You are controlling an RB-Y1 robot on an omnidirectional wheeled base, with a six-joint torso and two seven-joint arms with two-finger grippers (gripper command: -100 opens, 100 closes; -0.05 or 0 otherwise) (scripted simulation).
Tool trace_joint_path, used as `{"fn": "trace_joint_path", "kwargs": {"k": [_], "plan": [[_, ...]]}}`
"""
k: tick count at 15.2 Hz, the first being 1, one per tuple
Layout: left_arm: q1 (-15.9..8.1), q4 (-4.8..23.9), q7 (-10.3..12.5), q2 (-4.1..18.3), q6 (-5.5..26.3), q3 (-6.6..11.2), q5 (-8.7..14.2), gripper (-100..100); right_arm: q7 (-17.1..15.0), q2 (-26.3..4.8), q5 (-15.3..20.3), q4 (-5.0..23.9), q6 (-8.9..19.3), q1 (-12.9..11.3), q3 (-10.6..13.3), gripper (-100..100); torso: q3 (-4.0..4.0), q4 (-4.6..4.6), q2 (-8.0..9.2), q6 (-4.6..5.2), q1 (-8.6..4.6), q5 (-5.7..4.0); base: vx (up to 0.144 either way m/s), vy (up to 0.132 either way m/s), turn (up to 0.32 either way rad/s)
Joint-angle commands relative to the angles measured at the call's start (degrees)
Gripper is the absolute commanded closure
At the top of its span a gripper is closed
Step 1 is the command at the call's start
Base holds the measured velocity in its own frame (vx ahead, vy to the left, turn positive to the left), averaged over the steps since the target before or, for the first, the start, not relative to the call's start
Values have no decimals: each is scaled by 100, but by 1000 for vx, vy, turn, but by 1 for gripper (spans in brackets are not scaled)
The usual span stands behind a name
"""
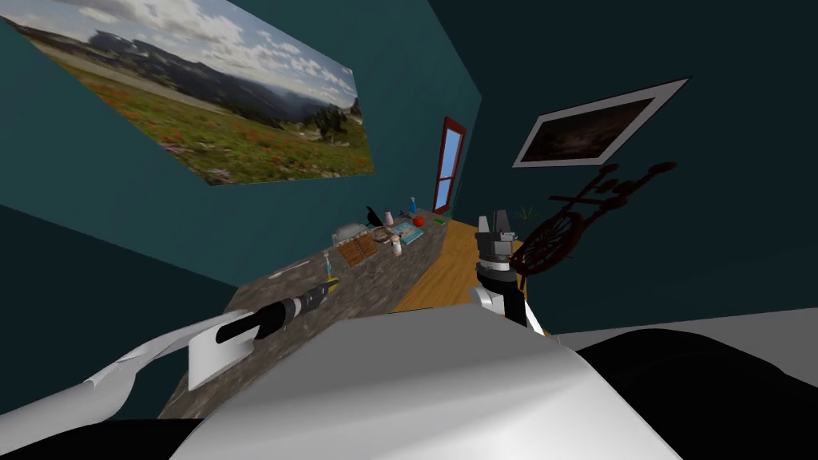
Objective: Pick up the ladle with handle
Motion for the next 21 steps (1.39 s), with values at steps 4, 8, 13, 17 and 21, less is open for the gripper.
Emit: {"fn": "trace_joint_path", "kwargs": {"k": [4, 8, 13, 17, 21], "plan": [[44, 220, 163, 689, 334, -272, 294, -100, 0, 0, 0, 0, 0, 1, 0, 0, -1, 0, -2, -3, -2, 0, 8, -8, -209], [95, 351, 258, 1172, 522, -447, 474, -100, 0, 0, 0, 0, 0, 1, 0, 0, -3, -1, -6, -3, -5, -1, 17, -12, -192], [143, 455, 336, 1565, 677, -601, 623, -100, 0, 0, 0, 0, 0, 1, 0, 0, -5, -2, -9, -3, -9, -2, 24, -17, -150], [200, 558, 418, 1929, 838, -773, 779, -100, 0, 0, 0, 0, 0, 1, 0, 0, -8, -3, -15, -1, -13, -3, 37, -25, -181], [221, 591, 447, 2052, 893, -834, 832, -100, 0, 0, 0, 0, 0, 1, -1, 0, -5, -2, -10, -7, -8, -1, 28, -14, -52]]}}
